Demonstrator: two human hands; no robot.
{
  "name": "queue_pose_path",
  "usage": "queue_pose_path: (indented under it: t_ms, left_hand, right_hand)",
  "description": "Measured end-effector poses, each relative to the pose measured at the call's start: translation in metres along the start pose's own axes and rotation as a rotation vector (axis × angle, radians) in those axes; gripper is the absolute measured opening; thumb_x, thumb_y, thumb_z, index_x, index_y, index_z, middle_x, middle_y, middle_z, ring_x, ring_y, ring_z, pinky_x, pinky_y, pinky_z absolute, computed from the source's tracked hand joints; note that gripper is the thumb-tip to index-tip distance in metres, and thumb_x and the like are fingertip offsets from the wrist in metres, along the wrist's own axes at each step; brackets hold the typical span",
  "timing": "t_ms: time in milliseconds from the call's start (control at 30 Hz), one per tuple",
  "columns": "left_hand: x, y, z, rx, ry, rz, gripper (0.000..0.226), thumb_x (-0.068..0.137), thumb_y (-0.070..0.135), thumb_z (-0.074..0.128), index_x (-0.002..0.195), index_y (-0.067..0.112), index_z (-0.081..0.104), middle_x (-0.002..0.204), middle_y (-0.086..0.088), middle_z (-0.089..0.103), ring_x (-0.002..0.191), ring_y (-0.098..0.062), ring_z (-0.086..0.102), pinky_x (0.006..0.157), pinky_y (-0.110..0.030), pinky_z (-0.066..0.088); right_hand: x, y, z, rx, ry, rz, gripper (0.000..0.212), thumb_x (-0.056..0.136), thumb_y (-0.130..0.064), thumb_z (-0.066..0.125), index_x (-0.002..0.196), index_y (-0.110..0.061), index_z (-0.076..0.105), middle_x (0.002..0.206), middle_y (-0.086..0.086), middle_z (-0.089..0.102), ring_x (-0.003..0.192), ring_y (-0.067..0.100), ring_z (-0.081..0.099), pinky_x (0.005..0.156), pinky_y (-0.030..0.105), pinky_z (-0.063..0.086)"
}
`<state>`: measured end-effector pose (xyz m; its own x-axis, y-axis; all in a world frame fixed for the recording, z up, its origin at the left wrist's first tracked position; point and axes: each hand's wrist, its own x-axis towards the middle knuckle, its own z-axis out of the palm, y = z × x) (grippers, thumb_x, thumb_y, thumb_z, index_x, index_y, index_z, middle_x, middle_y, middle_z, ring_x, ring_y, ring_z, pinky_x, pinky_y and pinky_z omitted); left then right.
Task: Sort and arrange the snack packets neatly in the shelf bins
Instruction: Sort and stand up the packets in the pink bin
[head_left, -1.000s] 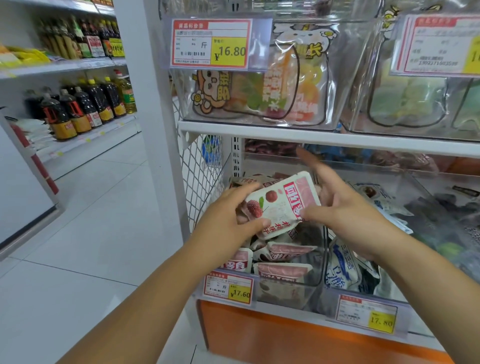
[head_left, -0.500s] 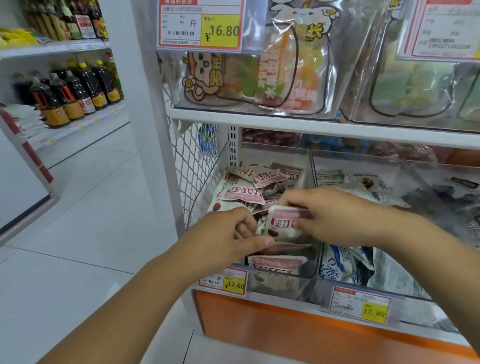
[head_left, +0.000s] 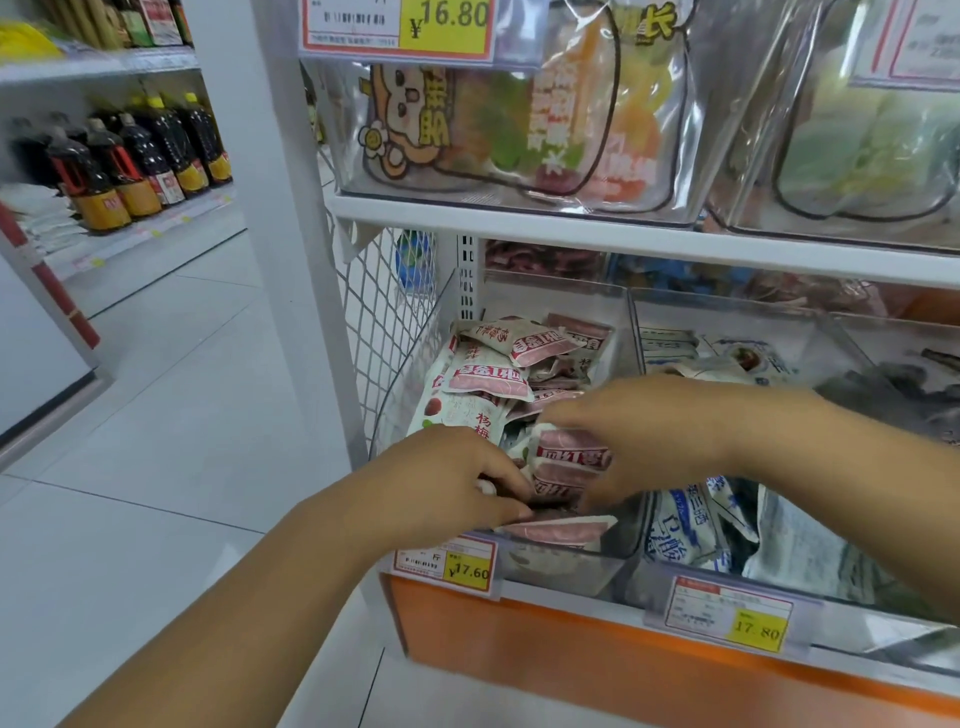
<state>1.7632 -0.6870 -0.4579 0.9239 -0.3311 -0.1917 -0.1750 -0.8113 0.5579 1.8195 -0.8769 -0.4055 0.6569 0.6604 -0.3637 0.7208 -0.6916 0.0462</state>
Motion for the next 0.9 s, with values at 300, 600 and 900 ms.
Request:
queue_pose_path:
  t_ms: [300,600,900]
  left_hand:
    - [0.006,-0.001,-0.013,0.001,-0.158,-0.007,0.037,0.08,0.042,0.073,0.116,0.043,0.066,0.112,0.029,0.061,0.1,0.01,0.053,0.084,-0.005,0.04]
    - [0.008,-0.002,0.004,-0.146,0.102,0.084,0.008,0.09,0.034,0.063,0.089,0.037,0.07,0.081,0.021,0.068,0.076,0.001,0.061,0.072,-0.026,0.05]
    - [-0.007,-0.007,-0.002,-0.097,0.201,0.001,0.037,0.073,0.052,0.076,0.104,0.042,0.058,0.099,0.024,0.057,0.093,0.008,0.054,0.081,-0.02,0.049]
  right_hand:
    - [0.007,0.009,-0.002,0.06,0.112,-0.027,0.016,0.093,-0.034,0.056,0.094,-0.019,0.05,0.077,-0.007,0.05,0.07,0.009,0.048,0.057,0.028,0.034]
    - [0.0,0.015,-0.023,0.138,0.131,-0.017,0.024,0.092,-0.028,0.057,0.075,-0.021,0.042,0.07,-0.006,0.047,0.064,0.01,0.044,0.055,0.027,0.033]
    - [0.03,-0.002,0.004,0.073,-0.11,-0.061,0.02,0.097,-0.024,0.045,0.084,-0.018,0.059,0.075,0.001,0.059,0.064,0.015,0.05,0.065,0.036,0.045]
